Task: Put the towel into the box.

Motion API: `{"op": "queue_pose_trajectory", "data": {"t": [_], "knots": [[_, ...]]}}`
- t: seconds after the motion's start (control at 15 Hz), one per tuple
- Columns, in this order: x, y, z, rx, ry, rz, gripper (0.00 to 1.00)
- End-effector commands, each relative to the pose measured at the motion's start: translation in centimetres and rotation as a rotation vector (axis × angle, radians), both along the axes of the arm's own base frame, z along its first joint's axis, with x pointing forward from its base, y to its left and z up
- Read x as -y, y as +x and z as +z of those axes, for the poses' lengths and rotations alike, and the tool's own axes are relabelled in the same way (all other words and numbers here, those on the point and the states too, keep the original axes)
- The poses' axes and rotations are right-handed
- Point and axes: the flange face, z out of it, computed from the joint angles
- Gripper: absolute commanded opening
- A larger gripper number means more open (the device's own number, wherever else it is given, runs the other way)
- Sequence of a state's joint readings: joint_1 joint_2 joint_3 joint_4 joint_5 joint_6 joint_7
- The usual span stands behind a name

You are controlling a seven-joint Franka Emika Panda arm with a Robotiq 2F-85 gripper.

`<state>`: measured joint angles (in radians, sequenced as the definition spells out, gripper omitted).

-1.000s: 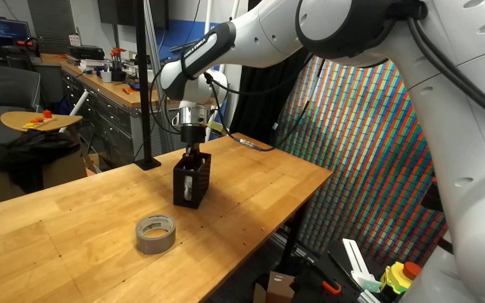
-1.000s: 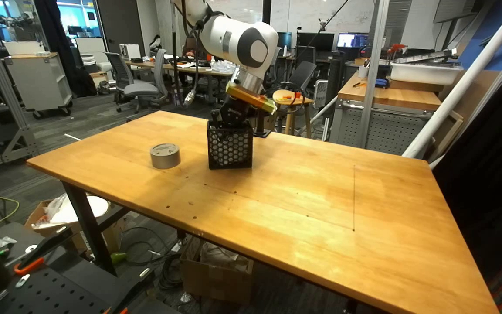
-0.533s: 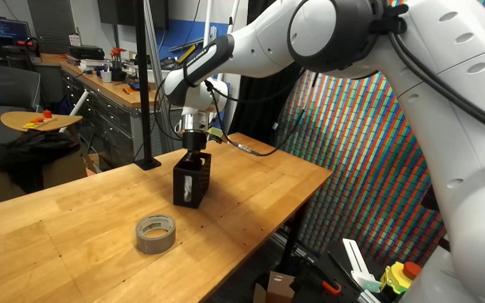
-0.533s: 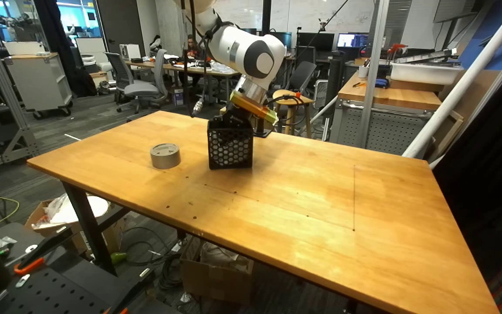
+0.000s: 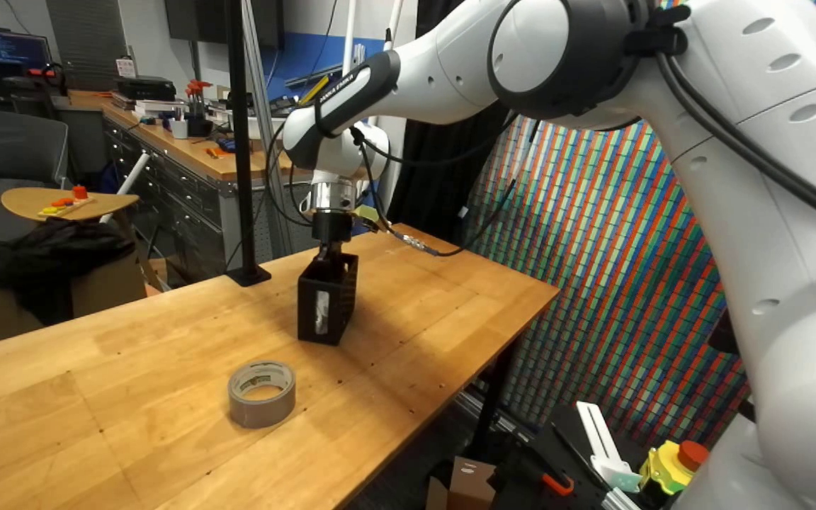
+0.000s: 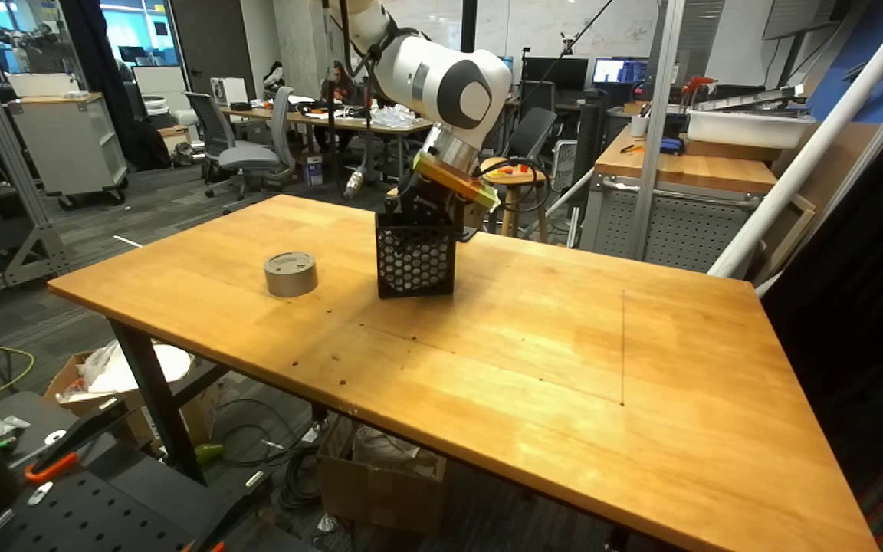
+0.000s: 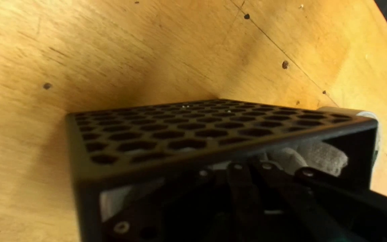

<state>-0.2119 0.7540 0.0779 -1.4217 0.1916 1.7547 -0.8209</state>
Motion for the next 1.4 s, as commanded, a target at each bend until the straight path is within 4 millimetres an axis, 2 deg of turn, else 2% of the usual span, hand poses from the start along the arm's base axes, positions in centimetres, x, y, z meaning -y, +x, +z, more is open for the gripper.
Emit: {"op": "queue_pose_trajectory", "data": {"t": [0.0,0.47,0.93,1.0,1.13,1.2,1.33], "knots": [[1.3,-0.4,4.5,0.037,-0.043,0.007,0.03],[3.4,-2.0,10.4,0.125,-0.087,-0.008,0.03],[7.6,-6.8,15.5,0.257,-0.161,0.032,0.05],[8.3,-7.7,15.9,0.271,-0.176,0.055,0.3],[9.4,-9.8,16.5,0.291,-0.2,0.074,0.33],[9.0,-7.0,15.4,0.25,-0.176,0.041,0.16],[9.6,-8.5,15.9,0.262,-0.184,0.049,0.31]]}}
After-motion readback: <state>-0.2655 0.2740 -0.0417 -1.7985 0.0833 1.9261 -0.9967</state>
